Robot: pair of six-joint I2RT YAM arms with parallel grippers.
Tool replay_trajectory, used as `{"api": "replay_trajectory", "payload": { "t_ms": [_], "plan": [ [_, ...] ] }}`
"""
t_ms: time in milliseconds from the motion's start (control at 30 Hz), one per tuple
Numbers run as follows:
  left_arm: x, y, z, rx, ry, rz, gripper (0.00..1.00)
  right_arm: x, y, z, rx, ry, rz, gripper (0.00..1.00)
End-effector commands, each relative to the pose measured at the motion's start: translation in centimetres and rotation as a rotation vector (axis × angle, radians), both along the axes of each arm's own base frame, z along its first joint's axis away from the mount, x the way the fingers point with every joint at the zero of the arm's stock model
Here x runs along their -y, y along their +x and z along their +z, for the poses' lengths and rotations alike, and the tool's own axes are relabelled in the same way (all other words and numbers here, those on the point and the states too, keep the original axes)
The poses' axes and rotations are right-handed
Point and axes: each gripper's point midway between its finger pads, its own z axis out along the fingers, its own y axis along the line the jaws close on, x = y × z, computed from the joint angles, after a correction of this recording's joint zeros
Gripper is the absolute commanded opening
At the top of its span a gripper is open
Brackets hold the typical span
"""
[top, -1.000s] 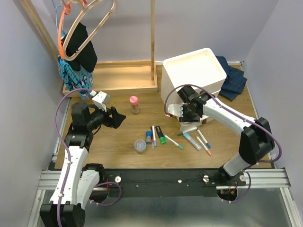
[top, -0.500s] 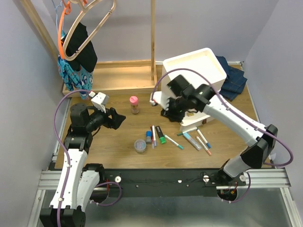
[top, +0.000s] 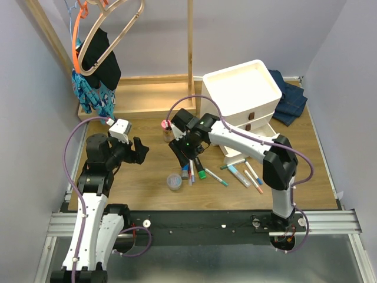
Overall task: Sort the stationery into containers
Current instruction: Pick up the stationery from the center of the board.
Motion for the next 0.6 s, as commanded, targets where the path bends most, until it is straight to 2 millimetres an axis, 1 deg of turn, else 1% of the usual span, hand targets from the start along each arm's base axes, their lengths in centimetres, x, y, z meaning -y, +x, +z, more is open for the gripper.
{"api": "replay_trajectory", "payload": {
  "t_ms": [0,100,167,200,333,500,567],
  "plan": [
    [-2.6,0.1,1.4,0.036,0.054,0.131,0.82,-2.3,0.7,0.5,-0.072,0.047,-0.191,0.59],
    [-3.6,0.4,2.0,0.042,0.077,0.175,0.82,-1.6,0.9,-0.8,-0.1,0.005,-0.238,0.58],
    [-4.3,0.5,2.4,0.051,0.102,0.197,0.82,-1.8,0.6,-1.2,-0.149,0.013,-0.24,0.56],
    [-4.5,0.6,2.6,0.057,0.114,0.202,0.82,-1.9,0.6,-2.1,-0.167,0.0,-0.243,0.53],
    [-4.7,0.8,3.0,0.063,0.122,0.207,0.82,-1.8,0.5,-3.8,-0.218,-0.022,-0.255,0.48],
    [-4.9,1.1,3.0,0.059,0.108,0.213,0.82,-1.1,1.7,-4.9,-0.241,-0.036,-0.295,0.47],
    [-4.8,1.2,3.0,0.057,0.1,0.215,0.82,-0.9,1.7,-5.6,-0.263,-0.044,-0.3,0.47]
  ]
}}
